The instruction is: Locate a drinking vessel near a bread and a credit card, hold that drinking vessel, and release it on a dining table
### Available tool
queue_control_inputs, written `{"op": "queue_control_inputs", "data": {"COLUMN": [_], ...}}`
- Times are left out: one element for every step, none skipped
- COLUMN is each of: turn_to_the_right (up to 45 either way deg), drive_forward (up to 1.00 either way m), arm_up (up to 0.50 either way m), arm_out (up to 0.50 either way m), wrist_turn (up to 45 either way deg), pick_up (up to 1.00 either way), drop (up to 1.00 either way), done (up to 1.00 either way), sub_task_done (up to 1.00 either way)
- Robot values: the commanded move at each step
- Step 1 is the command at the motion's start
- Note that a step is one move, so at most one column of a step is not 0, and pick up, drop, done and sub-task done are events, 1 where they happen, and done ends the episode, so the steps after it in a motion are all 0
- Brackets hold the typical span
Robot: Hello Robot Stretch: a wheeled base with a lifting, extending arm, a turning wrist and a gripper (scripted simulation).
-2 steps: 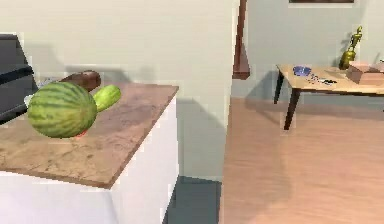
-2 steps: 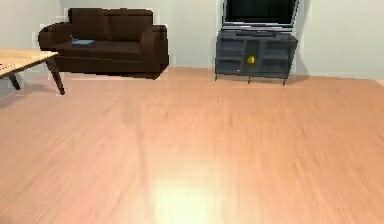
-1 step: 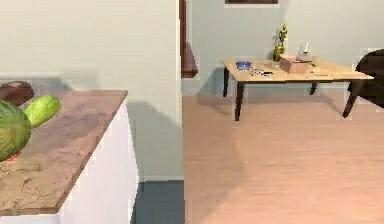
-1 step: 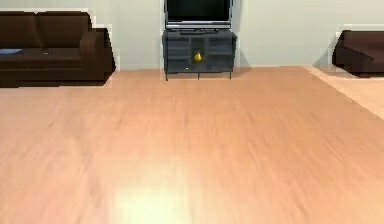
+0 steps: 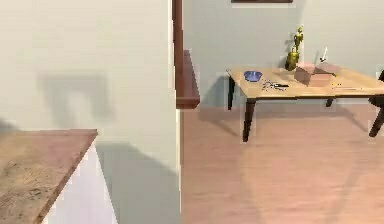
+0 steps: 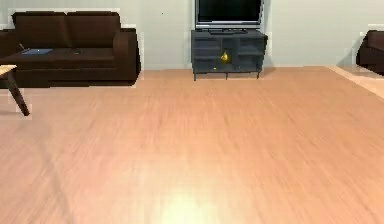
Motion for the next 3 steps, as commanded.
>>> {"op": "queue_control_inputs", "data": {"turn_to_the_right": [-45.0, 45.0, 18.0], "drive_forward": [0.00, 0.00, 0.00], "arm_up": [0.00, 0.00, 0.00], "arm_out": [0.00, 0.00, 0.00], "wrist_turn": [0.0, 0.0, 0.0], "pick_up": [0.00, 0.00, 0.00], "drop": [0.00, 0.00, 0.00], "done": [0.00, 0.00, 0.00], "sub_task_done": [0.00, 0.00, 0.00]}}
